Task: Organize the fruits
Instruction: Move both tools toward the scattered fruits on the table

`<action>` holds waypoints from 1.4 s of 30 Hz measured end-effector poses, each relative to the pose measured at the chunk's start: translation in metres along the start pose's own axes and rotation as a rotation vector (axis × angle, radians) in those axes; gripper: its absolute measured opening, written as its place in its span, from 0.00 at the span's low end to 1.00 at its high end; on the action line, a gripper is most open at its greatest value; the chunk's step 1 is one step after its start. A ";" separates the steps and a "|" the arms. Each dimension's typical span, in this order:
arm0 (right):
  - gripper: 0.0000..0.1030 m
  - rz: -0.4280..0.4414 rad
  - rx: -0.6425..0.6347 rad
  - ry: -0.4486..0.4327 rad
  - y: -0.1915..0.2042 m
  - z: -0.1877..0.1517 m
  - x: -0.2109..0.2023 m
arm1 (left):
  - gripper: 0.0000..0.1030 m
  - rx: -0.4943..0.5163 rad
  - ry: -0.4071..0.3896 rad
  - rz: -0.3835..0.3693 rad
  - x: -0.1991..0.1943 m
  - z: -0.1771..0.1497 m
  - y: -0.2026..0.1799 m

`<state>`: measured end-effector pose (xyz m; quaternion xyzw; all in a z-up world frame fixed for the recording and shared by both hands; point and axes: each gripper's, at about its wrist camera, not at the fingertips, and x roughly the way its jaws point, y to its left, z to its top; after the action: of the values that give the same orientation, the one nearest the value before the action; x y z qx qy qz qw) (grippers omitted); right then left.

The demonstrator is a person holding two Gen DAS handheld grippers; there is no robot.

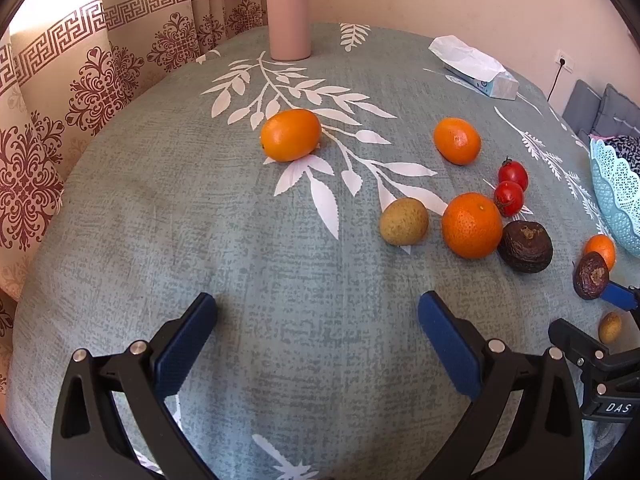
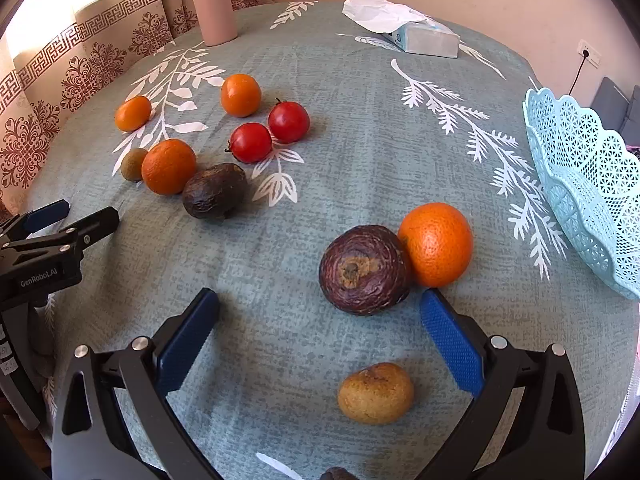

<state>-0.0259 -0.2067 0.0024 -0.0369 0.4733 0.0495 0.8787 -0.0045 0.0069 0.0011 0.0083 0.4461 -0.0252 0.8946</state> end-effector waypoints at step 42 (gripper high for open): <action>0.96 0.080 0.058 -0.078 -0.022 0.003 -0.022 | 0.95 0.090 0.034 -0.039 0.003 0.002 -0.005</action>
<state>-0.0325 -0.2292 0.0230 0.0098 0.4410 0.0722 0.8945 -0.0014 0.0014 -0.0002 0.0400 0.4599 -0.0627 0.8848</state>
